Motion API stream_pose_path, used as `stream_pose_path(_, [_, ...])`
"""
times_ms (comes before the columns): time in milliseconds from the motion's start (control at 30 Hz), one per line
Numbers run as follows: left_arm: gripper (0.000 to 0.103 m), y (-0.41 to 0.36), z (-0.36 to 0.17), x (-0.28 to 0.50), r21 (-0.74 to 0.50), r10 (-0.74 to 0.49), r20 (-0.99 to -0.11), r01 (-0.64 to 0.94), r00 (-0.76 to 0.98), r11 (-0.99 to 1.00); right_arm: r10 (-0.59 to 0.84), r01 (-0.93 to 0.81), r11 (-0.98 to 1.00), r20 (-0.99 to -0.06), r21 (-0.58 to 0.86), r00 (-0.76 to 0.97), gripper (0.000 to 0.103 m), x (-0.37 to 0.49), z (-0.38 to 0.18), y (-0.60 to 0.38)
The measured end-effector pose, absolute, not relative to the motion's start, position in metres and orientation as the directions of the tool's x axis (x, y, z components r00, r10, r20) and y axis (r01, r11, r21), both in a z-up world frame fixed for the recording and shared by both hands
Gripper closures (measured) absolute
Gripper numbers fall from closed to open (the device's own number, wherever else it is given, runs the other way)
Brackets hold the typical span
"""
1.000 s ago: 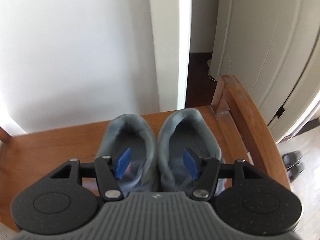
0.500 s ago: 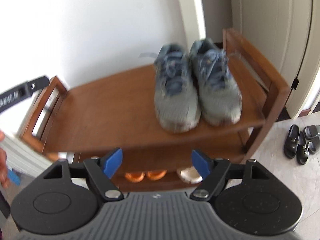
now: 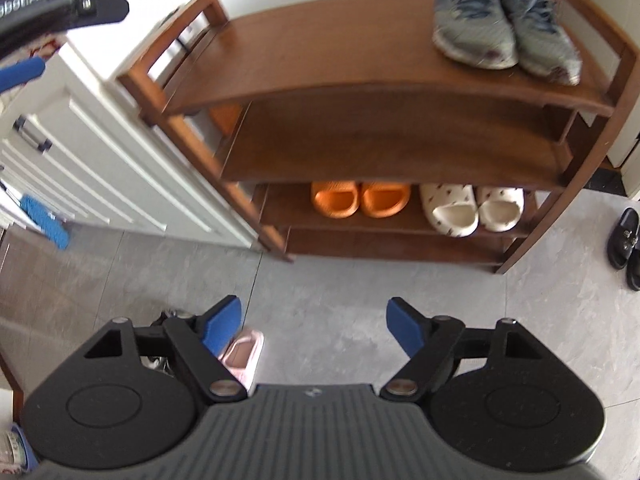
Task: Organize scattered shoes
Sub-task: 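Move the right tool down over the pink slippers on the floor, then close the right tool on both pink slippers and lift them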
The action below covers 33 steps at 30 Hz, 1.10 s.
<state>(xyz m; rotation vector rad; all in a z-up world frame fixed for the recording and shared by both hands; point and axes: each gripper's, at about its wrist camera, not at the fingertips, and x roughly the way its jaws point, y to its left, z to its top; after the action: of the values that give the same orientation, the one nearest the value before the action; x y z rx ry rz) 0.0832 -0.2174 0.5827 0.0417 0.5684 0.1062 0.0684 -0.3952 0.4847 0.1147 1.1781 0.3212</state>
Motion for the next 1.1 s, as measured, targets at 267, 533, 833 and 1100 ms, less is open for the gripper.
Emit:
stream_pose_path(267, [0.001, -0.114, 0.552, 0.054, 0.049, 0.126, -0.574, -0.119, 0.809, 0.992, 0.308, -0.265, 0.935, -0.911, 0.236, 0.273, 0.02, 0.04, 0.451, -0.283])
stream_pose_path(533, [0.001, 0.052, 0.469, -0.002, 0.066, 0.209, -0.605, -0.213, 0.768, 0.975, 0.301, -0.311, 0.924, -0.923, 0.221, 0.238, 0.02, -0.005, 0.386, -0.145])
stream_pose_path(833, [0.001, 0.156, 0.371, -0.05, 0.149, 0.305, -0.701, -0.286, 0.645, 0.947, 0.3, -0.17, 0.945, -0.947, 0.278, 0.118, 0.034, -0.036, 0.237, -0.045])
stream_pose_path(1100, [0.001, 0.169, 0.324, -0.041, 0.134, 0.351, -0.73, -0.381, 0.586, 0.915, 0.344, -0.256, 0.905, -0.939, 0.339, -0.028, 0.033, 0.0, 0.135, -0.013])
